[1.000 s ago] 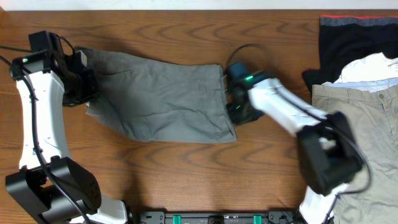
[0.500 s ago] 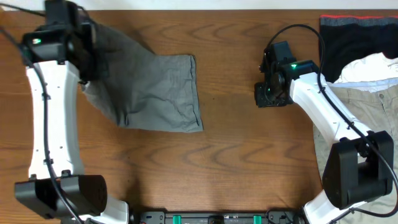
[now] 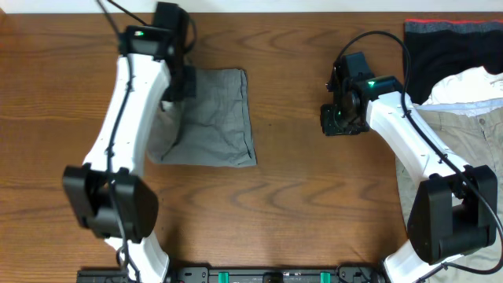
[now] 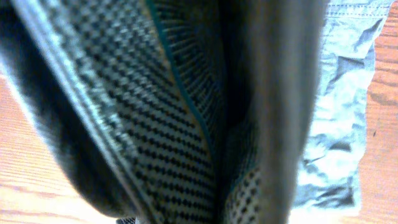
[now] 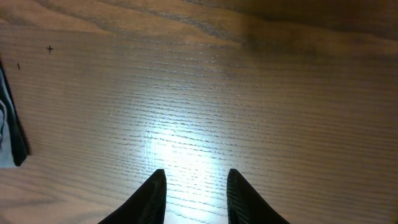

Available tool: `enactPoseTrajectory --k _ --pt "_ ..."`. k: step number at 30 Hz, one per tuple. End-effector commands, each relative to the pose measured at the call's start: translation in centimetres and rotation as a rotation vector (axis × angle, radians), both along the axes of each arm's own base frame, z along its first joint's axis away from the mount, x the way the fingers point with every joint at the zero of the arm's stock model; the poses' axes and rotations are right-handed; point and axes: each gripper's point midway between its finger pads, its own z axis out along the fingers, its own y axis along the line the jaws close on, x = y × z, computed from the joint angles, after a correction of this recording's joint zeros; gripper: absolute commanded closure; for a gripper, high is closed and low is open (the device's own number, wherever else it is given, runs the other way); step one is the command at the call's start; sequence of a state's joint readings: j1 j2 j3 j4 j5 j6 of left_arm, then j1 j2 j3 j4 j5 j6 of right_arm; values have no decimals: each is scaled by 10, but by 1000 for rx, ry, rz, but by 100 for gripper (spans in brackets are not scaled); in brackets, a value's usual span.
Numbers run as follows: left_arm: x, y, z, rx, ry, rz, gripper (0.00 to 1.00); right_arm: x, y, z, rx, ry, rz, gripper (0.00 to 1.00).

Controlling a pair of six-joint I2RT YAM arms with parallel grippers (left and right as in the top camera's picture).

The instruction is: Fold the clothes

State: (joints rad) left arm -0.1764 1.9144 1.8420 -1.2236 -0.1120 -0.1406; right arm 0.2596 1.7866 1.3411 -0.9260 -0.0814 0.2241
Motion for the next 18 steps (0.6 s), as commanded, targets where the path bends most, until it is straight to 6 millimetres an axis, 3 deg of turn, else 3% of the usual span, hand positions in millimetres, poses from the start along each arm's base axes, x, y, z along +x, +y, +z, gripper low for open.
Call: enactPoseTrajectory --k 1,7,9,11,12,13,15,18 --pt "6 -15 -17 -10 12 104 94 -3 9 1 15 2 10 69" --pt "6 -50 -61 -16 78 179 92 -2 11 1 17 -6 15 68" --pt "6 -61 -75 -9 96 169 76 -2 11 1 17 -6 16 68" --pt "5 -71 -84 -1 111 147 48 -1 11 1 17 -6 16 68" --pt "5 -74 -87 1 114 135 23 -2 11 1 18 -6 16 68" --pt "5 -76 -87 2 112 120 13 -2 11 1 18 -6 16 68" --pt "5 -78 -81 1 104 90 0 -2 11 1 17 -6 16 68" --pt "3 -73 -54 -3 77 75 2 -1 11 1 18 -6 18 68"
